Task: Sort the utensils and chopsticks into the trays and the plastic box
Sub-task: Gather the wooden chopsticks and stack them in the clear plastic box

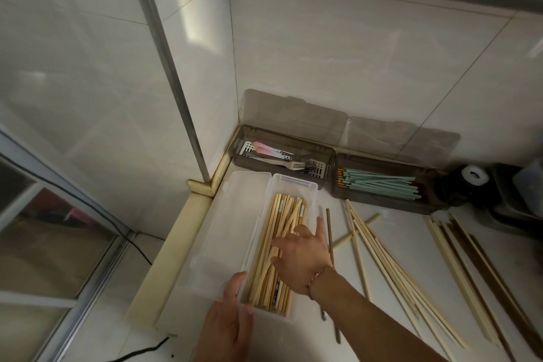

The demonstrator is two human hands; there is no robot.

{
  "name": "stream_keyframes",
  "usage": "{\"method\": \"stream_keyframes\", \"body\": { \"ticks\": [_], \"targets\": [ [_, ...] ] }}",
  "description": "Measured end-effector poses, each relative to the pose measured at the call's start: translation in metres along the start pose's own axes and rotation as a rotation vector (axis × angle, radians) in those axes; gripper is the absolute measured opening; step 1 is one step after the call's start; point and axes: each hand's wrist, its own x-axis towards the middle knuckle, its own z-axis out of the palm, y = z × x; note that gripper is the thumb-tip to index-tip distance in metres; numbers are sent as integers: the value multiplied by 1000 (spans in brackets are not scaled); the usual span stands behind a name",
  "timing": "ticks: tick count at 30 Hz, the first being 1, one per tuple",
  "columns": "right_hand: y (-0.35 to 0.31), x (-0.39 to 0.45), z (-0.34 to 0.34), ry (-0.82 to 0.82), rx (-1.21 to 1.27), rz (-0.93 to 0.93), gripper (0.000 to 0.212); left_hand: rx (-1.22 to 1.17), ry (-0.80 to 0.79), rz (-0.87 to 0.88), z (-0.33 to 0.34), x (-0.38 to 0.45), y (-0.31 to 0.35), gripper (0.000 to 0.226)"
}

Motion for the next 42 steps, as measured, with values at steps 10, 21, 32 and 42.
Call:
{"method": "stream_keyframes", "body": {
  "ticks": [10, 21, 32, 42],
  "targets": [
    [75, -47, 32, 674, 490, 441, 18, 23, -10, 0, -1, 0, -1, 60],
    [102, -67, 47, 252, 125, 444, 31, 7, -11, 2, -4, 0, 6, 63],
    [57, -38, -11, 709, 386, 194, 15, -23, -98, -92, -7, 2, 16, 69],
    [41, -24, 29, 479, 628, 296, 25, -12, -109, -165, -10, 3, 20, 67]
  ]
}}
